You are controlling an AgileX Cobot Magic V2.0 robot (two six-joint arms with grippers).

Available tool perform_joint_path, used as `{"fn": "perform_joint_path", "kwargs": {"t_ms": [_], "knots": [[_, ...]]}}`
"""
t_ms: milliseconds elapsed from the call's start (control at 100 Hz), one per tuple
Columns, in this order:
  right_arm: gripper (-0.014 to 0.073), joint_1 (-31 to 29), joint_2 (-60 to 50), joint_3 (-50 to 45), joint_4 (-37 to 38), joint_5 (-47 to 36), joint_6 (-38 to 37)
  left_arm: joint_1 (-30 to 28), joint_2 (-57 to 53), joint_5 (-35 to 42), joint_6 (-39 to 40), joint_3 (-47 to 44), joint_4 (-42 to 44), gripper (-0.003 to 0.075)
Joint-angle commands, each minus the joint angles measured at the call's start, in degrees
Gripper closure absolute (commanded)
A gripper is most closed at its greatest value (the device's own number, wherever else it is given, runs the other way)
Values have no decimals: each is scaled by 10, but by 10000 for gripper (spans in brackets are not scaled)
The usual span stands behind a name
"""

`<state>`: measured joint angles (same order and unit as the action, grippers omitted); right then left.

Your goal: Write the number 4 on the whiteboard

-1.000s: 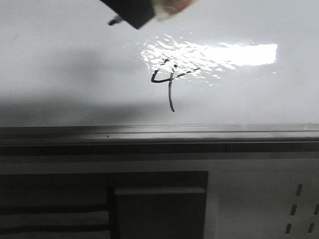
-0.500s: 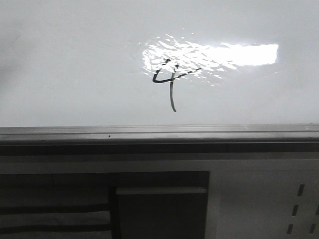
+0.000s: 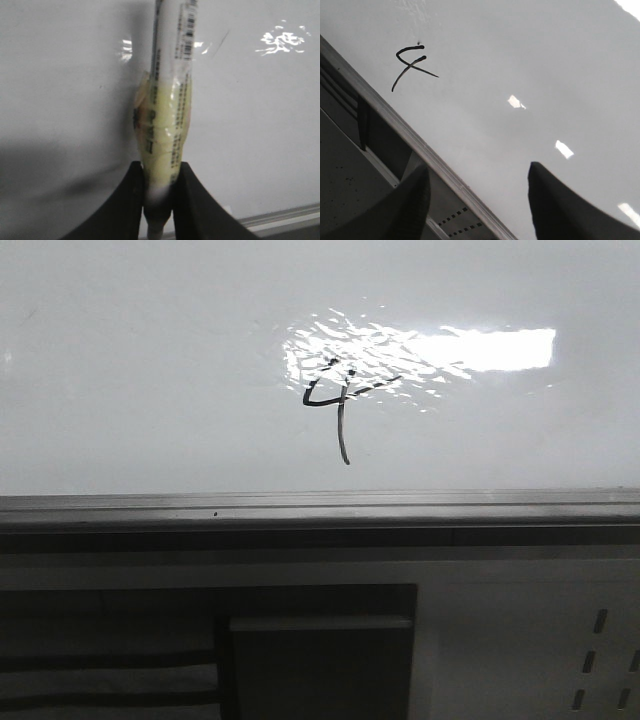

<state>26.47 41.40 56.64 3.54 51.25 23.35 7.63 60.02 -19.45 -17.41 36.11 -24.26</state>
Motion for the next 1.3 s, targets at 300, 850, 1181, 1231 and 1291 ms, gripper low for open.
{"fn": "perform_joint_path", "kwargs": {"t_ms": [300,850,1181,1231,1291], "knots": [[210,-4,1,13,8,-44,-1,-1,36,41,1,55,-13,712],[210,-4,1,22,3,5,-25,-2,32,-36,1,105,54,398],[210,-4,-7,26,97,112,-308,-2,-40,-273,1,236,120,399],[210,-4,-18,17,97,92,-320,-2,-63,-283,1,236,120,399],[210,-4,-41,-7,97,56,-333,-2,-96,-286,4,221,120,399]]}}
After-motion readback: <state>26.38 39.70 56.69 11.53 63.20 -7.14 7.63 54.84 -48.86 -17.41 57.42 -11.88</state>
